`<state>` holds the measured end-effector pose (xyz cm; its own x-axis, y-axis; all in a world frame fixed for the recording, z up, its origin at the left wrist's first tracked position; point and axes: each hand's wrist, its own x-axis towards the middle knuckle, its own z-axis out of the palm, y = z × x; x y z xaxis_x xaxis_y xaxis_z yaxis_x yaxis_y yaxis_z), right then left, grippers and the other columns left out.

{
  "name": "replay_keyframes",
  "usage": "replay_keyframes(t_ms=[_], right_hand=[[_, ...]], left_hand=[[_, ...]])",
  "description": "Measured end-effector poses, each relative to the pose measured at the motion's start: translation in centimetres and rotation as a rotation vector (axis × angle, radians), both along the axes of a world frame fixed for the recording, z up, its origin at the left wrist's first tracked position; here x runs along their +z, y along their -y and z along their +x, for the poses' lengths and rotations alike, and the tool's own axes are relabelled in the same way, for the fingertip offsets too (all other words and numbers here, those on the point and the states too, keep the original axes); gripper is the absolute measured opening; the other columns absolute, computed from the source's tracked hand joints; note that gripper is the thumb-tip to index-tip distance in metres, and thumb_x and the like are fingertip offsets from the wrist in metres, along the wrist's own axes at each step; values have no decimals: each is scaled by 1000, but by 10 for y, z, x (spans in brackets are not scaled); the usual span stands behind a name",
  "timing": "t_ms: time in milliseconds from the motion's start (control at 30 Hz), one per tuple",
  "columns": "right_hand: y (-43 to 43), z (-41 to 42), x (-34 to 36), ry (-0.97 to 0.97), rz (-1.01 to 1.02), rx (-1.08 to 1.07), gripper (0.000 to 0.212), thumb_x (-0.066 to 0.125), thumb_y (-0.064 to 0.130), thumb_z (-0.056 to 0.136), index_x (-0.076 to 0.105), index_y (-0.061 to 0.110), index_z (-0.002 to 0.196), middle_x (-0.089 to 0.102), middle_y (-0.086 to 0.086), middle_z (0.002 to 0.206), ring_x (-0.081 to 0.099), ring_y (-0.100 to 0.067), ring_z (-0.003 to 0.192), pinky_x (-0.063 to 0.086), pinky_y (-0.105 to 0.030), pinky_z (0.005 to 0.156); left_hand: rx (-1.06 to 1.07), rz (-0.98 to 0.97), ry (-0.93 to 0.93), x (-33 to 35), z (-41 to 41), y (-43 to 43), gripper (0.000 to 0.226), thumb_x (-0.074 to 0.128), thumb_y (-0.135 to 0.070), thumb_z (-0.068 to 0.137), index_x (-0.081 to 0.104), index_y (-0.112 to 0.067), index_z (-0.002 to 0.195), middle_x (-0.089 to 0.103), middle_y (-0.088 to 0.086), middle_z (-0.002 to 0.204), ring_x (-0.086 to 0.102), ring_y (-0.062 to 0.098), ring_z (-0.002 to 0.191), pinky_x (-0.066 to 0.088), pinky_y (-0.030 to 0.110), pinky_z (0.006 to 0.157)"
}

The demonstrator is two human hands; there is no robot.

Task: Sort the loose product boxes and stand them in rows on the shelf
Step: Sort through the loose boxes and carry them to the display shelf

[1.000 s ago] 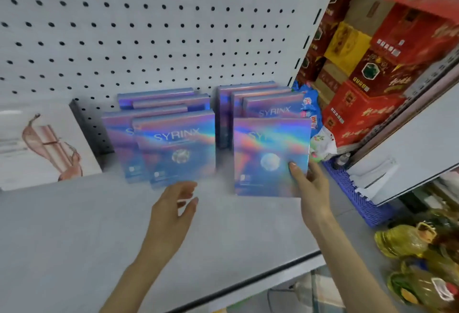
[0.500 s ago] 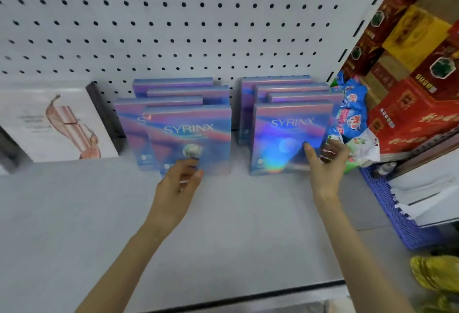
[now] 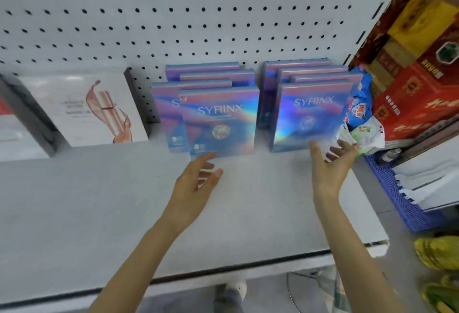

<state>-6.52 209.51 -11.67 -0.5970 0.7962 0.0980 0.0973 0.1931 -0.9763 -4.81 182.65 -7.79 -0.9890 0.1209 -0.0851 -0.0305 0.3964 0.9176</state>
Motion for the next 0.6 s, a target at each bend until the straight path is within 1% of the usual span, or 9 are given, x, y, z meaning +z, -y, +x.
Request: replay_keyframes(t_ms=[100,167,267,333,400,467,533,567,600], right_hand=[[69,44,12,-19,11,140,55,75,19,82,42,14,127,50,-9,115,53,-23,96,51,-41,87],[131,77,16,-15,56,288,52,73,21,83,42,23,125,52,-6,114,57,-22,96,50,-33,83],[231,125,24,24,126,573,49,69,32,86,45,30,129,51,8,122,55,-4,105,45,-14,87],[298,153,30,93,134,815,48,67,35,87,43,43,128,45,22,126,49,4,111,40,-7,90],[363,177,32,104,82,1008,49,67,35,87,42,50,127,41,29,128,46,7,116,38,-7,93],[426,199,32,98,-7,1098,50,67,36,87,43,53,127,42,28,131,48,4,118,39,-11,96],[483,215,35,101,-70,1180,52,64,45,81,43,59,126,44,28,132,50,3,118,42,-18,99],[510,220,37,98,-73,1241,53,63,50,78,42,63,125,44,31,132,50,4,119,42,-18,99],[534,224,39,99,-55,1318,54,62,52,78,40,66,126,43,36,133,49,5,120,41,-16,99]], left_hand=[[-59,45,28,4,36,37,27,60,-20,91,58,-32,115,63,-6,106,60,-2,90,41,3,78],[-83,75,42,7,65,75,26,61,-19,91,60,-32,114,65,-7,106,62,-2,92,42,4,79],[-44,124,59,11,113,149,26,63,-19,89,62,-34,111,69,-9,103,64,1,95,45,7,81],[5,135,67,11,148,208,28,64,-25,87,61,-36,113,69,-15,103,64,1,99,46,8,83],[80,138,57,8,181,271,34,64,-34,82,59,-38,115,68,-16,108,63,-1,102,46,8,83],[211,150,49,1,216,336,38,68,-33,81,58,-36,117,66,-14,114,63,-2,103,48,9,82],[374,160,27,-2,254,395,43,72,-31,81,57,-31,122,65,-10,118,63,0,103,51,16,85],[462,167,12,-3,273,421,45,72,-34,81,57,-30,123,65,-9,119,63,0,103,52,19,86],[555,175,-5,-3,292,445,46,72,-37,80,57,-29,122,65,-9,118,64,1,103,52,19,86]])
